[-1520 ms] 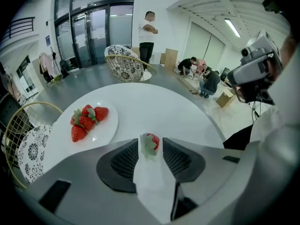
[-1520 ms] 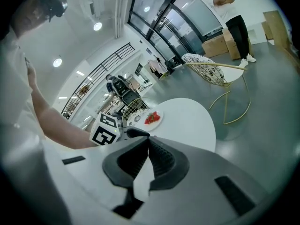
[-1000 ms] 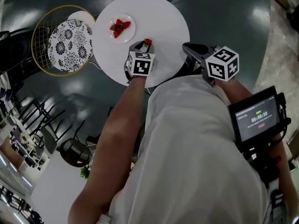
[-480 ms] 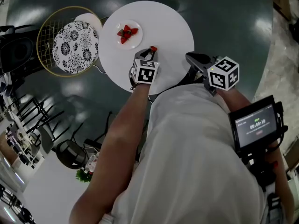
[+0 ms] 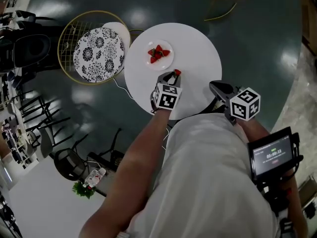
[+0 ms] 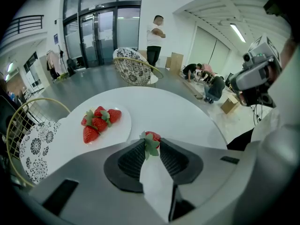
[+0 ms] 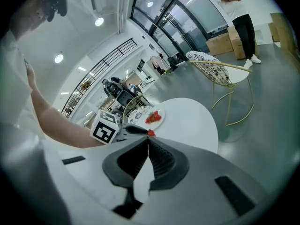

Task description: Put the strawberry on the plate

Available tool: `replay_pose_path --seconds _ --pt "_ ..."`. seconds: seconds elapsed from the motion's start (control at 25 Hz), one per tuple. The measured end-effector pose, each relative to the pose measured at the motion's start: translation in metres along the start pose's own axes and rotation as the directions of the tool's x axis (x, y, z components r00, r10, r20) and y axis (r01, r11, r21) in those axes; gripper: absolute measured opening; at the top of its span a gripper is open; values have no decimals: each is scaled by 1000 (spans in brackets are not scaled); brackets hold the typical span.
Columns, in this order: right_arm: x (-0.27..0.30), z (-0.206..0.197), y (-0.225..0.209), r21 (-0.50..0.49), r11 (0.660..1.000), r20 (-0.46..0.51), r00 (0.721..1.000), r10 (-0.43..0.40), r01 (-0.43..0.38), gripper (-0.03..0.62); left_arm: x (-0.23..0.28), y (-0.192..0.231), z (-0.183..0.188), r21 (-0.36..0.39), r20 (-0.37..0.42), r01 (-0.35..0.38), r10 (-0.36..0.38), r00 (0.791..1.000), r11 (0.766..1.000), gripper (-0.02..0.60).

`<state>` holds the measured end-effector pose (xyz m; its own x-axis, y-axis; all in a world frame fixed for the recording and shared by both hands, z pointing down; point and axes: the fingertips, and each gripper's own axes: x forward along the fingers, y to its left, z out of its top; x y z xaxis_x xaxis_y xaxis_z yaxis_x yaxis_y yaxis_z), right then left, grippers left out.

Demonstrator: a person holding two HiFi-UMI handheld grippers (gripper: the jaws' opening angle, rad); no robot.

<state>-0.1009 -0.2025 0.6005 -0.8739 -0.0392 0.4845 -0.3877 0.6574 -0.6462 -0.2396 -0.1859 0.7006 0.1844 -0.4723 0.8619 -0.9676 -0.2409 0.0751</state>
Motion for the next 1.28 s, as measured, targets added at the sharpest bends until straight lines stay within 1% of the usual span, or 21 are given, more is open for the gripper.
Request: replay_pose_path --seconds 0.12,0.28,0.48,0.72,1.04,1.16,1.28 --pt "11 -1 -3 -10 1000 -15 1000 8 -8 8 1 15 -2 -32 20 -20 21 1000 999 106" --pt "22 -4 -2 -21 999 -33 999 23 -24 8 2 33 -4 -45 41 -50 52 998 998 106" --pt "18 3 4 -28 999 -52 998 26 -27 8 -7 50 2 -77 53 -81 86 995 994 106" --pt "33 -4 0 -24 999 -62 998 24 -26 8 3 79 -2 -89 55 -109 114 992 990 106" --pt "31 -3 0 -21 1000 -77 997 9 -11 8 17 85 3 -87 22 -109 112 993 990 106" --pt "34 2 -2 -28 1000 -71 997 9 -11 8 18 90 7 -96 36 -119 123 992 988 106" --pt "35 2 -1 -23 1000 -70 998 10 -11 8 19 89 10 -85 47 -114 118 992 990 107"
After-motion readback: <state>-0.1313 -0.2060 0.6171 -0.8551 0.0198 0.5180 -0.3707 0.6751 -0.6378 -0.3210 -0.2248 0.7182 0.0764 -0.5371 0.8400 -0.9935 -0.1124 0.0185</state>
